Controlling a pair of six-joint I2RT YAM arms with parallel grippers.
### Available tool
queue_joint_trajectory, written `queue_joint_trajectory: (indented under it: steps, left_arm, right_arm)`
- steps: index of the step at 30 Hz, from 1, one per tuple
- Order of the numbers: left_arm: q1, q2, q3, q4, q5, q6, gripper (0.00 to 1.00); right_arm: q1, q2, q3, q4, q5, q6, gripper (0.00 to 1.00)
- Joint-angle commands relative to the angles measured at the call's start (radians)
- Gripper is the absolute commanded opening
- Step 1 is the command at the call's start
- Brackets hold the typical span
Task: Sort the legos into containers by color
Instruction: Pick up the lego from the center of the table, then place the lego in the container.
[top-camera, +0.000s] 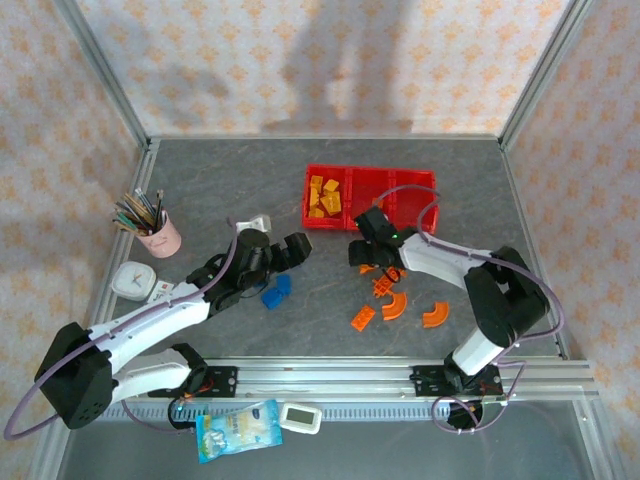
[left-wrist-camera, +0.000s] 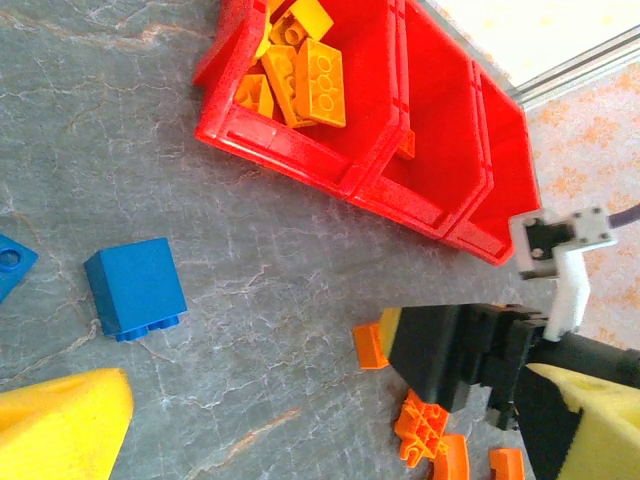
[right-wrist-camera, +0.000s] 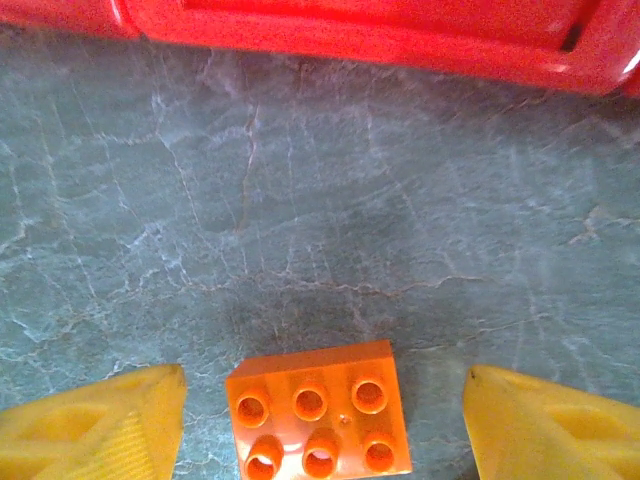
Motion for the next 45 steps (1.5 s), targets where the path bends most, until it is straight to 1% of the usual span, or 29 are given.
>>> queue_joint_trajectory:
  steps: [1,6,12,17,21,26,29,33,37,45]
  left_arm:
    - [-0.011,-0.02,-0.009,-0.001,-0.036,-0.003,0.99]
    - [-0.011,-0.018,-0.008,-0.009,-0.043,0.004,0.99]
    - [-0.011,-0.021,-0.015,-0.013,-0.05,0.006,0.99]
    - [-0.011,-0.027,-0.017,-0.021,-0.052,0.008,0.99]
    - [-0.011,-0.033,-0.015,-0.027,-0.054,0.009,0.99]
    - [-0.011,-0.038,0.002,-0.024,-0.049,0.014,0.99]
    - [-0.011,-0.029,0.026,-0.027,-0.048,0.028,0.99]
    - [-0.011,-0.002,0.071,-0.036,-0.045,0.057,0.99]
    - [-0.01,0.036,0.115,-0.037,-0.042,0.084,0.99]
    - [-0.005,0.114,0.209,-0.031,-0.038,0.135,0.99]
  right_arm:
    - [0.013,0.026,-0.011,0.027,0.03,-0.014,0.73]
    - [0.028,0.069,0.004,0.026,0.039,-0.019,0.7]
    - [0.049,0.106,0.029,0.023,0.043,-0.021,0.61]
    - [0.052,0.107,0.04,0.014,0.06,-0.021,0.49]
    - [0.052,0.078,0.051,0.0,0.057,-0.019,0.44]
    - [0.052,-0.001,0.099,-0.039,0.035,-0.006,0.43]
    - [0.046,-0.034,0.15,-0.076,0.056,-0.004,0.43]
    - [0.013,-0.033,0.231,-0.127,0.097,-0.012,0.43]
    - [-0.054,0.01,0.315,-0.146,0.127,-0.025,0.44]
    - [-0.125,0.211,0.517,-0.138,0.167,-0.065,0.44]
